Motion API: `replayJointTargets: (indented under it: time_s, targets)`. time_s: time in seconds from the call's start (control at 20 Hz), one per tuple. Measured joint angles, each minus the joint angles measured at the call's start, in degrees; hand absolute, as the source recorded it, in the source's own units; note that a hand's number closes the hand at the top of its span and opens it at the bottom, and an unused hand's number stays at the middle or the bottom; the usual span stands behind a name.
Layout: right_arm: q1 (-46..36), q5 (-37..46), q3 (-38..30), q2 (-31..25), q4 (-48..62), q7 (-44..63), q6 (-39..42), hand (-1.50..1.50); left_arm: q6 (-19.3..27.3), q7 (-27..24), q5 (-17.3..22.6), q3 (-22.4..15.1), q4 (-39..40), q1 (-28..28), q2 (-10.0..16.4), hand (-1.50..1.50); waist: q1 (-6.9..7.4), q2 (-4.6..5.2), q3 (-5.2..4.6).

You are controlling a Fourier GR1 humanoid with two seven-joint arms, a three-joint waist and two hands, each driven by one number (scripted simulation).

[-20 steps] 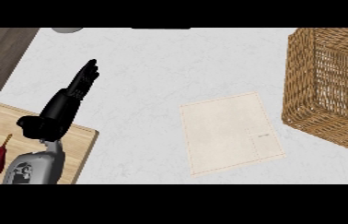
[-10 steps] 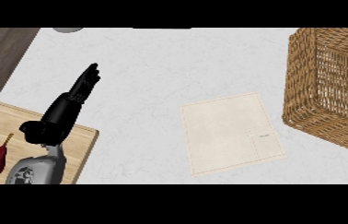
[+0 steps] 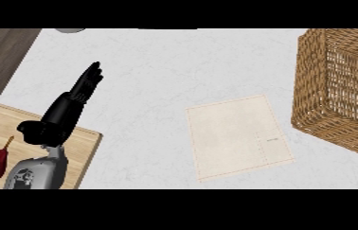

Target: Pick the squash from the placemat and place it in the basket

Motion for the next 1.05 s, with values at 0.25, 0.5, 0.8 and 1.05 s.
replayJointTargets:
  time_s: [0.25,0.5,0.8,1.05]
  targets:
    - [-3.8,-2.4,-1.4,-2.9,9.2,-5.6,-2.0,-1.50,-0.1,-0.4,-0.2,0.0,1.1,-1.0,0.0,0.00,0.18,0.08,0.02]
    - [-7.0,-3.6,-1.0,-6.0,15.5,-10.4,-2.1,-1.50,-0.5,-1.1,-0.3,0.2,1.1,-0.2,0.4,0.00,0.27,0.07,0.02]
    - [-9.8,-8.5,-3.3,-8.5,18.1,-12.7,1.6,-1.50,-0.3,-0.9,-0.4,-0.1,0.6,0.3,-0.1,0.00,0.07,-0.05,0.00]
    - [-11.3,-13.3,-7.2,-12.0,20.8,-10.1,4.5,-1.50,0.0,-0.9,-0.7,-0.2,0.1,0.7,-0.3,0.00,0.02,-0.04,-0.02]
